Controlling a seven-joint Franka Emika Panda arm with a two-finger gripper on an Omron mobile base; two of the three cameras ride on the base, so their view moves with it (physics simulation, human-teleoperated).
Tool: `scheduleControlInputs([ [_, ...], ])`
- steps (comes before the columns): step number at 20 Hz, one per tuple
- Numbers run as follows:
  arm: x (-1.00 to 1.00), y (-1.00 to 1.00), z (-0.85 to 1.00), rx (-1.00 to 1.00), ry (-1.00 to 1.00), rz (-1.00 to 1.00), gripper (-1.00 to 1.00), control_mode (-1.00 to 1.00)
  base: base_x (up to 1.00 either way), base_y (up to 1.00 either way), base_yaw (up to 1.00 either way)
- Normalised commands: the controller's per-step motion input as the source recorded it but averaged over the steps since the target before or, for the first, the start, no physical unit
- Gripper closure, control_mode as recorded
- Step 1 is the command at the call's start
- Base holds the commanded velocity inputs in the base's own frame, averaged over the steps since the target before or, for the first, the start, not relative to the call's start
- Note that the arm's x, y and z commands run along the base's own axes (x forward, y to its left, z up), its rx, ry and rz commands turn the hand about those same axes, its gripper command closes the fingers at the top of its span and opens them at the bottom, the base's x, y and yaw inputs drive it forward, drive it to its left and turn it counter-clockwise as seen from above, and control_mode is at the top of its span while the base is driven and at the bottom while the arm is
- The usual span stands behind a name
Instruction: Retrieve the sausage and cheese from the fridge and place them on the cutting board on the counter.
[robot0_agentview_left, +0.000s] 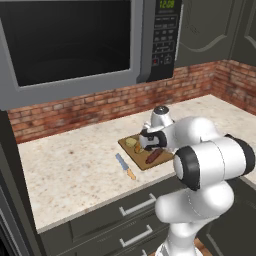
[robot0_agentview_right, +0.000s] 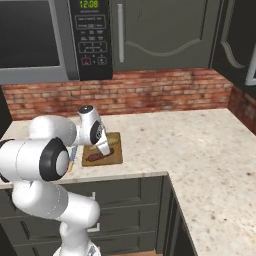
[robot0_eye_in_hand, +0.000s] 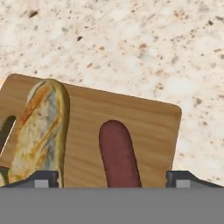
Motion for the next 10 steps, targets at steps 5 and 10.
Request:
scheduleControlInputs([
  [5, -0.71, 0.05, 0.56, -0.02, -0.12, -0.04, -1.0, -1.0, 0.0, 0.0, 0.0],
  [10, -0.98, -0.2, 0.89, 0.0, -0.16, 0.03, -1.0, -1.0, 0.0, 0.0, 0.0],
])
